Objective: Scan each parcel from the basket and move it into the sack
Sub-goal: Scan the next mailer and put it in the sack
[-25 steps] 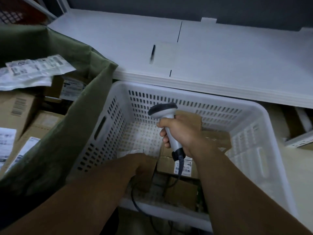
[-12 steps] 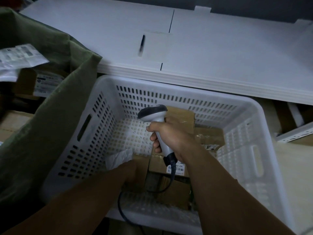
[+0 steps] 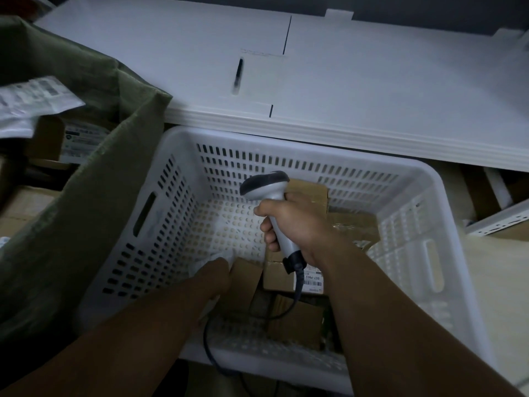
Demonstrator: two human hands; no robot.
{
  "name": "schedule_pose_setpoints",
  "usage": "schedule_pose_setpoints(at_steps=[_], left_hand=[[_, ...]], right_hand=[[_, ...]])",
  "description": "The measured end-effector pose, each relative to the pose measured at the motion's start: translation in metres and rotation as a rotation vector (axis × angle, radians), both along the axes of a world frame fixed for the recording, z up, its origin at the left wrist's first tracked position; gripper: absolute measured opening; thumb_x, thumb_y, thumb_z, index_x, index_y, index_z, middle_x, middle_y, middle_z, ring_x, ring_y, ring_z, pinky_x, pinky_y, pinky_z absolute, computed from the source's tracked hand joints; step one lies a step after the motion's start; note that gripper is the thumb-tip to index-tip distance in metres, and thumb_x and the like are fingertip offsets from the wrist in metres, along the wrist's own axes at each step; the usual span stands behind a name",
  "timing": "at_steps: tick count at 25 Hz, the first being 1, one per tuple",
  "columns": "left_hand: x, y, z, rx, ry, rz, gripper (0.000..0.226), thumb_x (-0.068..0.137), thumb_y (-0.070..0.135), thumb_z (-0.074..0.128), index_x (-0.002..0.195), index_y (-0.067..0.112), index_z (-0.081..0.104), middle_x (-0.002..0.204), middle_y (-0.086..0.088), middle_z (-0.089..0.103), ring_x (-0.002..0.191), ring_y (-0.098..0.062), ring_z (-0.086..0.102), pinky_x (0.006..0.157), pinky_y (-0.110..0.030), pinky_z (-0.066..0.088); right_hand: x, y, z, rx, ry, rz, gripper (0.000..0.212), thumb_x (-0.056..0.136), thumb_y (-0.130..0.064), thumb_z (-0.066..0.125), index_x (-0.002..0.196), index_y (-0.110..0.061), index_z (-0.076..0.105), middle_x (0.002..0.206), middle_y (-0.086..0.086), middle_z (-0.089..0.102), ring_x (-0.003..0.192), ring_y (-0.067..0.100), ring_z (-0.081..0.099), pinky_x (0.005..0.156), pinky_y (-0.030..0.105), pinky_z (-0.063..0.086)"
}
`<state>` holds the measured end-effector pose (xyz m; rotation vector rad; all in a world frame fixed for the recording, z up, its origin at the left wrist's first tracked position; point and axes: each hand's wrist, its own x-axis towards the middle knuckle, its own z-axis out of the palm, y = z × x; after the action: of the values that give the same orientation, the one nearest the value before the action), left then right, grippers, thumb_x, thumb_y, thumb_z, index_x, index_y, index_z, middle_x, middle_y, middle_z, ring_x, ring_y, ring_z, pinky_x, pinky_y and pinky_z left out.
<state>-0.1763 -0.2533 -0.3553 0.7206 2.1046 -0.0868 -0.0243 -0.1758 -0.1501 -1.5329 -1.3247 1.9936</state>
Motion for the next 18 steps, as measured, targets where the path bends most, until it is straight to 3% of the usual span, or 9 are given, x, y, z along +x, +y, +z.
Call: schedule_pose_setpoints(at_steps=[4, 6, 8, 10, 11, 14, 16, 18], left_hand=[[-0.015, 0.014, 0.044, 0.148, 0.065, -0.029, 0.034, 0.099, 0.019, 0.055, 0.126, 0.000, 0.065, 0.128, -0.018, 0.066, 0.113, -0.032, 0.065, 0.089, -0.036, 0.050], [-0.025, 0.026, 0.068, 0.235, 0.053, 0.024, 0.029, 0.101, 0.016, 0.053, 0.120, 0.000, 0.066, 0.126, -0.019, 0.066, 0.093, -0.026, 0.064, 0.081, -0.032, 0.050], [-0.032, 0.034, 0.101, 0.328, -0.018, 0.178, 0.016, 0.103, 0.012, 0.049, 0.093, 0.006, 0.059, 0.105, -0.014, 0.066, 0.079, -0.022, 0.057, 0.075, -0.030, 0.048], [-0.040, 0.041, 0.124, 0.445, -0.143, 0.301, 0.031, 0.104, 0.011, 0.047, 0.074, 0.010, 0.045, 0.079, -0.009, 0.051, 0.068, -0.021, 0.047, 0.066, -0.031, 0.041], [-0.043, 0.041, 0.140, 0.494, -0.188, 0.328, 0.031, 0.105, 0.010, 0.046, 0.074, 0.008, 0.046, 0.077, -0.011, 0.051, 0.068, -0.022, 0.049, 0.065, -0.033, 0.043], [-0.055, 0.036, 0.179, 0.648, -0.327, 0.383, 0.016, 0.108, 0.012, 0.046, 0.105, 0.002, 0.058, 0.106, -0.018, 0.068, 0.096, -0.035, 0.068, 0.089, -0.049, 0.058], [-0.057, 0.027, 0.207, 0.771, -0.380, 0.484, 0.016, 0.107, 0.015, 0.051, 0.113, 0.005, 0.062, 0.110, -0.018, 0.072, 0.098, -0.036, 0.071, 0.088, -0.055, 0.059], [-0.057, 0.019, 0.224, 0.879, -0.441, 0.562, 0.015, 0.105, 0.014, 0.055, 0.109, 0.004, 0.065, 0.110, -0.022, 0.073, 0.097, -0.038, 0.072, 0.087, -0.059, 0.059]], right_hand=[[0.006, -0.007, 0.010, 0.043, -0.020, 0.004, 0.010, 0.093, -0.011, 0.066, 0.088, -0.002, 0.065, 0.068, 0.011, 0.060, 0.045, 0.015, 0.054, 0.045, 0.026, 0.048], [0.011, -0.012, 0.020, 0.076, -0.022, -0.003, 0.010, 0.094, -0.009, 0.065, 0.089, -0.001, 0.066, 0.068, 0.011, 0.060, 0.045, 0.016, 0.054, 0.044, 0.025, 0.047], [0.017, -0.018, 0.033, 0.107, -0.009, -0.017, 0.010, 0.094, -0.008, 0.065, 0.090, 0.001, 0.066, 0.068, 0.012, 0.059, 0.045, 0.017, 0.053, 0.043, 0.025, 0.047], [0.022, -0.024, 0.045, 0.138, -0.002, -0.031, 0.010, 0.093, -0.008, 0.065, 0.091, 0.001, 0.066, 0.069, 0.013, 0.059, 0.045, 0.018, 0.052, 0.044, 0.026, 0.048], [0.024, -0.028, 0.052, 0.152, 0.005, -0.040, 0.010, 0.093, -0.008, 0.065, 0.090, 0.001, 0.066, 0.069, 0.013, 0.059, 0.046, 0.018, 0.052, 0.045, 0.027, 0.047], [0.028, -0.038, 0.069, 0.184, 0.036, -0.063, 0.011, 0.092, -0.008, 0.066, 0.083, -0.001, 0.064, 0.066, 0.013, 0.059, 0.048, 0.020, 0.052, 0.048, 0.029, 0.046], [0.029, -0.046, 0.082, 0.222, 0.067, -0.067, 0.010, 0.092, -0.007, 0.066, 0.084, -0.001, 0.063, 0.065, 0.012, 0.058, 0.049, 0.021, 0.051, 0.049, 0.030, 0.046], [0.030, -0.050, 0.092, 0.256, 0.099, -0.088, 0.009, 0.092, -0.007, 0.065, 0.085, -0.001, 0.064, 0.064, 0.011, 0.059, 0.048, 0.020, 0.051, 0.048, 0.030, 0.046]])
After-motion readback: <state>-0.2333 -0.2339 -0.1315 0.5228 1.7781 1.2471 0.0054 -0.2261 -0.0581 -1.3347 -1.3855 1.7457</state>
